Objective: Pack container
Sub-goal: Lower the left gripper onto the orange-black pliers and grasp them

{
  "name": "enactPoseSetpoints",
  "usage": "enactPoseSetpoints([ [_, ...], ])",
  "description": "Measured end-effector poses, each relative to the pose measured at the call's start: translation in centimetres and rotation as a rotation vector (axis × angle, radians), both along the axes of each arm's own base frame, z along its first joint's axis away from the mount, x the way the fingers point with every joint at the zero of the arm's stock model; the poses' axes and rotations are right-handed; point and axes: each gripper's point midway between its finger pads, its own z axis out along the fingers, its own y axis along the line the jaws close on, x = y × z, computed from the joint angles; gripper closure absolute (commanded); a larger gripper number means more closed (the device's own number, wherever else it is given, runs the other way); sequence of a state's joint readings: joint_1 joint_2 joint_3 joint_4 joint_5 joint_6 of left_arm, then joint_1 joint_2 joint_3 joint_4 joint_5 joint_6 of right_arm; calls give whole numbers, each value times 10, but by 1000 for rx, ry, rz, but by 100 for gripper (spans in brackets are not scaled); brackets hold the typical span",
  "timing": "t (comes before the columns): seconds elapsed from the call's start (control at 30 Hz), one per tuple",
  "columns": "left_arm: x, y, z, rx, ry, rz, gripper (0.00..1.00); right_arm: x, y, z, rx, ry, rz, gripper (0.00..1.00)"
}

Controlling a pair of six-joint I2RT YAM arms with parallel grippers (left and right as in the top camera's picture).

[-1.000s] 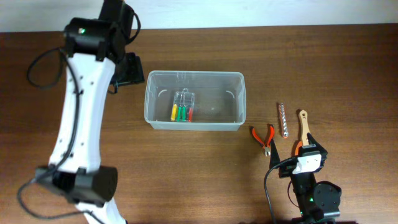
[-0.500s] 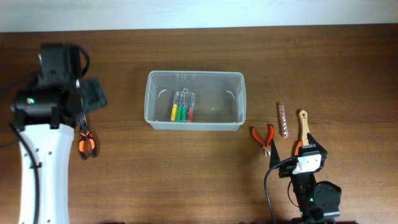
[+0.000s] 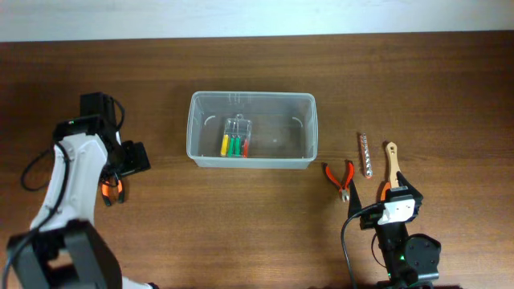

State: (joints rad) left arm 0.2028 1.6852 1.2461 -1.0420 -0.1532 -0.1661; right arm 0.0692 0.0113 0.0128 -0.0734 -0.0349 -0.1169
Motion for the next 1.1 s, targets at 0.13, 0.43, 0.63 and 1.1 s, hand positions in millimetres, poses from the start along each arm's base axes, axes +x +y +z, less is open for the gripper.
enactPoseSetpoints([
  [0.13, -2, 3, -24, -53, 60, 8, 11, 0, 0, 0, 0, 0, 0, 1],
  [0.43, -1, -1, -45, -92, 107, -32, 16, 0, 0, 0, 0, 0, 0, 1],
  [0.63, -2, 0, -53, -93, 128, -39, 17, 0, 0, 0, 0, 0, 0, 1],
  [1.1, 4, 7, -67, -59, 137, -39, 17, 0, 0, 0, 1, 0, 0, 1],
])
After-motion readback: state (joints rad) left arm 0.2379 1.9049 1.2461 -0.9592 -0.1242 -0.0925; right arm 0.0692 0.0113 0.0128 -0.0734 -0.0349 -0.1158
